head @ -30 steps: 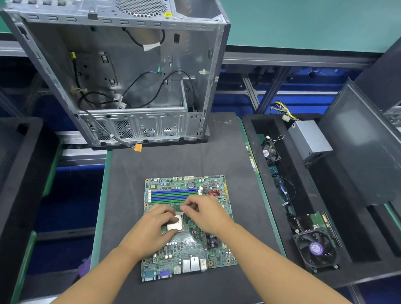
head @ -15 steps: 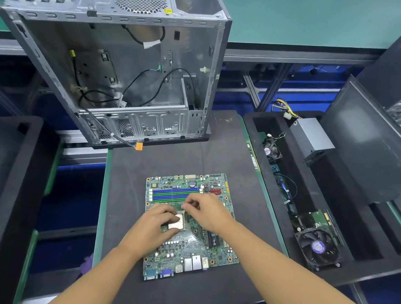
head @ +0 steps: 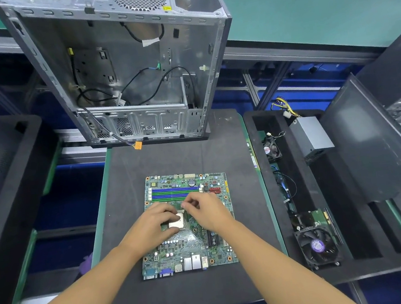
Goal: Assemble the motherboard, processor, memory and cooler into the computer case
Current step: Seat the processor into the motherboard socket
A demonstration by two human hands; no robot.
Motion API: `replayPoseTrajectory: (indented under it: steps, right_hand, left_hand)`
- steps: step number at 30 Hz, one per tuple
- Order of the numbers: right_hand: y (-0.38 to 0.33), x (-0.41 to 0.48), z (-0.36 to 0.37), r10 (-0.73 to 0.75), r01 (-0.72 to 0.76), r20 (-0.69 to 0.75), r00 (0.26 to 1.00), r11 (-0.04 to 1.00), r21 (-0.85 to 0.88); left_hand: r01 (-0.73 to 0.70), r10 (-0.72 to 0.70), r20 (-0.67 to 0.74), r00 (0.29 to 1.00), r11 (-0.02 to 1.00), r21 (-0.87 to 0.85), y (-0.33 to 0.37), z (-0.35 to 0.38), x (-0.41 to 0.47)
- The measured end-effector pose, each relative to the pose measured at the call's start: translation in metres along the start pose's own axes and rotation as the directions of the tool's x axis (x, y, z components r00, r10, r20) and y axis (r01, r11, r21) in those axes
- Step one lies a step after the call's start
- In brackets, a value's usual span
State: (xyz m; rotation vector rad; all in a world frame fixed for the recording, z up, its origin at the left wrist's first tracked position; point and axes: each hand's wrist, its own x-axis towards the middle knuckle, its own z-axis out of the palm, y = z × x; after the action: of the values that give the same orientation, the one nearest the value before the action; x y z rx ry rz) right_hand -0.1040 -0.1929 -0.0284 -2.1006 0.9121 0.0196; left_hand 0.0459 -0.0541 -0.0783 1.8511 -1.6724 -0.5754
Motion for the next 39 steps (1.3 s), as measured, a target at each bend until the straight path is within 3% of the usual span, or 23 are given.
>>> replayPoseTrajectory:
  steps: [22,39]
  right_hand:
    - [-0.002,-0.001,-0.001,0.003,-0.003,-0.002,1.000,1.000,0.003]
    - [0.000,-0.002,0.000,-0.018,0.018,0.000,1.000,1.000,-0.001]
  left_hand:
    - [0.049,-0.049,-0.024,0.998,0.998,-0.025,0.002,0.002,0.001]
    - [-0.101,0.074,0.220,0.973,0.988,0.115,-0.004,-0.015,0.009]
